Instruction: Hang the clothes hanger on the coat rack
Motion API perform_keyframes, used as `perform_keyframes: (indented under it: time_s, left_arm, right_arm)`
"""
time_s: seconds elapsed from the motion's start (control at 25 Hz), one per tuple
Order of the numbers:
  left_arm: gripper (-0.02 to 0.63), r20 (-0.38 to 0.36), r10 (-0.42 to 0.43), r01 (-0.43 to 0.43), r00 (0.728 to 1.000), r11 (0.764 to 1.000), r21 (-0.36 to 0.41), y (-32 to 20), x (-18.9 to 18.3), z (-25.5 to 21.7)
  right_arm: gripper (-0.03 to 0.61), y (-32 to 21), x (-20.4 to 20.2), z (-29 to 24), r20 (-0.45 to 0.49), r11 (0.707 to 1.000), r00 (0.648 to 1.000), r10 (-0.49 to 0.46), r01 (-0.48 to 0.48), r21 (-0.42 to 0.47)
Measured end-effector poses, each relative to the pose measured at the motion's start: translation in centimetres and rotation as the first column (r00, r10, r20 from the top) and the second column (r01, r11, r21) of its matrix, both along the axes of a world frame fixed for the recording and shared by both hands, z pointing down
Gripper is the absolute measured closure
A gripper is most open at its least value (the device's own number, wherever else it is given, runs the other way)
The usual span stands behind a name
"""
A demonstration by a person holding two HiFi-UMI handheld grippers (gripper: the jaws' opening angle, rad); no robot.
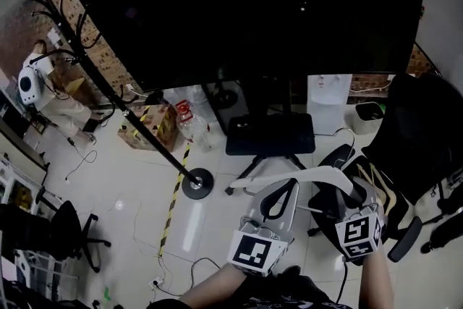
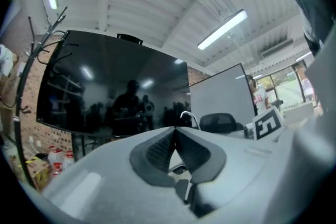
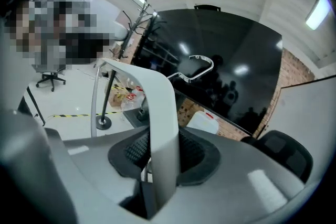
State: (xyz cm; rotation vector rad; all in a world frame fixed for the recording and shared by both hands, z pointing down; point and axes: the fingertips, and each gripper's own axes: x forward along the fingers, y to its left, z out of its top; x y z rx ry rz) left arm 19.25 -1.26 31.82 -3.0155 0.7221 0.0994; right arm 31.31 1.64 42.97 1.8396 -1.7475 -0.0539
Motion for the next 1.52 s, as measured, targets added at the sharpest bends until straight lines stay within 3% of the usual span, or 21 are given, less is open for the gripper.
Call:
perform_keyframes:
  time_s: [0.24,0.44,0.68,0.84,1.04,1.52]
  left_arm:
    - [0.609,-0.046,-0.223,0.224,0.974,0.974,0.023,-4.1,-7.9,-1.9]
    - [0.609,-0.072,-0.366,0.368,0.928,0.93,0.009,-6.6,-15.3,-2.3]
    - [0.609,-0.098,-0.478,0.481,0.873,0.876,0.016,-10.2,-24.3,-3.8]
    - [0.609,-0.123,-0.514,0.52,0.849,0.854,0.026,-12.0,-29.9,-5.1]
    - [0.609,-0.147,-0.521,0.531,0.841,0.847,0.039,-14.3,-35.0,-5.7]
    - [0.609,-0.169,-0.532,0.549,0.83,0.832,0.078,-19.2,-47.2,-6.5]
  right_arm:
    - [0.469,-7.7,-8.7,-2.5,-0.035,0.968,0.97,-0.242,0.244,0.059]
    - [0.471,-11.9,-16.3,-3.4,-0.083,0.918,0.918,-0.389,0.393,0.055]
    - [0.472,-16.9,-26.3,-4.7,-0.118,0.85,0.85,-0.513,0.522,0.068]
    - [0.472,-19.3,-32.1,-6.2,-0.131,0.82,0.822,-0.554,0.566,0.08]
    - [0.472,-22.0,-37.4,-7.5,-0.146,0.802,0.805,-0.575,0.59,0.097]
    - [0.472,-28.4,-49.7,-12.4,-0.183,0.81,0.825,-0.535,0.562,0.164]
